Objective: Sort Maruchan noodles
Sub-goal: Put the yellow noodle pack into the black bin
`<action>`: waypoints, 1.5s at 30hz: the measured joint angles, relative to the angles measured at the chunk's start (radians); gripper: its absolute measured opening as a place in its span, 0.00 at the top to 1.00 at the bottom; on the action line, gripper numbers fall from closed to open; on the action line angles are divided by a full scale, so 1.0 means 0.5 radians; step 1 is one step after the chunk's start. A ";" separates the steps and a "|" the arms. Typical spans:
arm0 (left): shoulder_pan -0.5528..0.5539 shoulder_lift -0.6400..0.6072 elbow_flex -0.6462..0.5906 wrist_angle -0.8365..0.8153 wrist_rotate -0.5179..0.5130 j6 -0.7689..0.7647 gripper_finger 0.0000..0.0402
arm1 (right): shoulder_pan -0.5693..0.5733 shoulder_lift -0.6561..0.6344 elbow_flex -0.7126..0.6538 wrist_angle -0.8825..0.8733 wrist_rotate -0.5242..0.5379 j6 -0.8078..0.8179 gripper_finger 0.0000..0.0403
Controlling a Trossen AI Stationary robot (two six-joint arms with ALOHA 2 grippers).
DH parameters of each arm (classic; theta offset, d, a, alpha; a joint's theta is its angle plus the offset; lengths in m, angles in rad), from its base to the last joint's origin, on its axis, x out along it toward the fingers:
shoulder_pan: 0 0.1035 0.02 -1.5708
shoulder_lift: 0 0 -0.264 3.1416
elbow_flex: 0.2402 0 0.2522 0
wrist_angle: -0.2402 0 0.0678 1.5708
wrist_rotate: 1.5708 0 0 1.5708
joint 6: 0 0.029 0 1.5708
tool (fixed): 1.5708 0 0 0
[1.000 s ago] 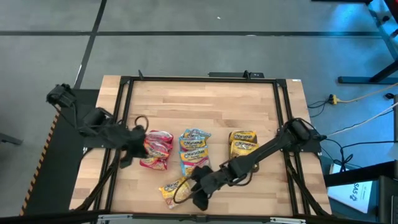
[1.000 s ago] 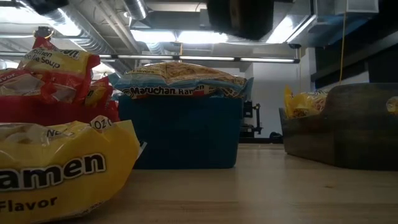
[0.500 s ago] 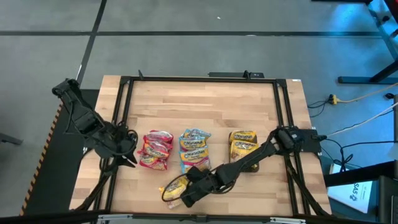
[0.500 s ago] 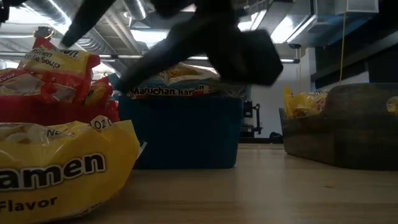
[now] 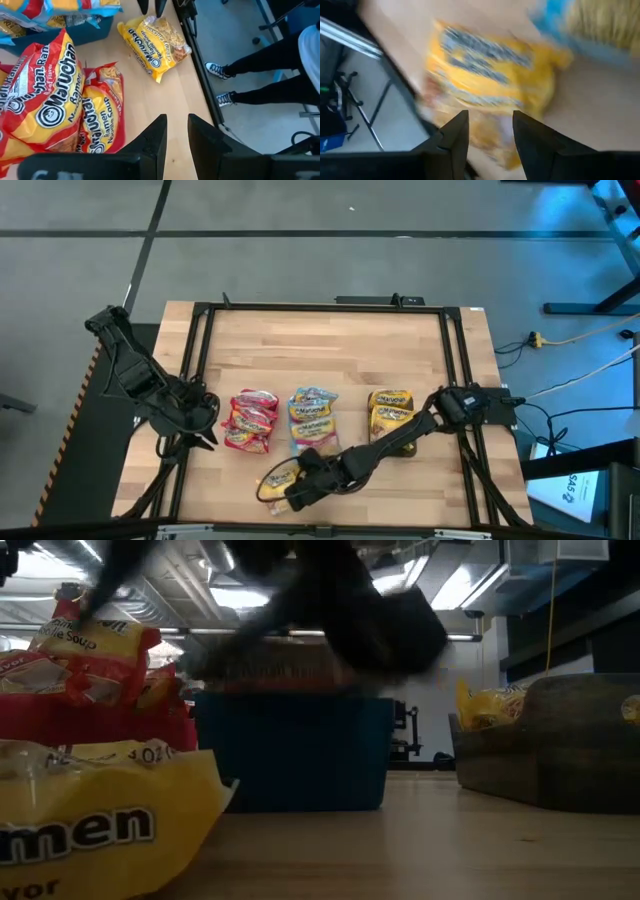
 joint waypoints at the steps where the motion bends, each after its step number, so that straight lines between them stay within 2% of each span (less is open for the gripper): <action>1: 0.000 0.000 0.000 -0.002 -0.004 0.012 0.82 | -0.004 -0.005 0.064 -0.046 0.028 -0.035 0.63; 6: 0.000 0.000 0.000 -0.055 -0.088 0.044 0.82 | -0.011 -0.007 0.369 -0.406 0.123 -0.134 0.63; 10: 0.000 0.000 0.000 -0.078 -0.089 0.044 0.82 | 0.030 -0.009 0.512 -0.629 0.052 -0.054 0.63; 13: 0.000 0.000 0.000 -0.085 -0.089 0.044 0.82 | 0.082 -0.010 0.544 -0.638 -0.043 0.048 0.63; 19: 0.000 -0.001 0.000 -0.092 -0.119 0.055 0.82 | 0.108 0.001 0.547 -0.628 0.042 0.133 0.63; 27: 0.001 0.000 0.000 -0.091 -0.120 0.008 0.82 | 0.178 0.099 0.548 -0.558 -0.158 0.256 0.63; 34: 0.001 0.000 0.000 -0.091 -0.121 0.002 0.82 | 0.201 0.166 0.548 -0.554 0.022 0.389 0.63; 45: 0.001 0.000 0.000 -0.090 -0.120 -0.015 0.82 | 0.196 0.345 0.547 -0.538 -0.015 0.570 0.63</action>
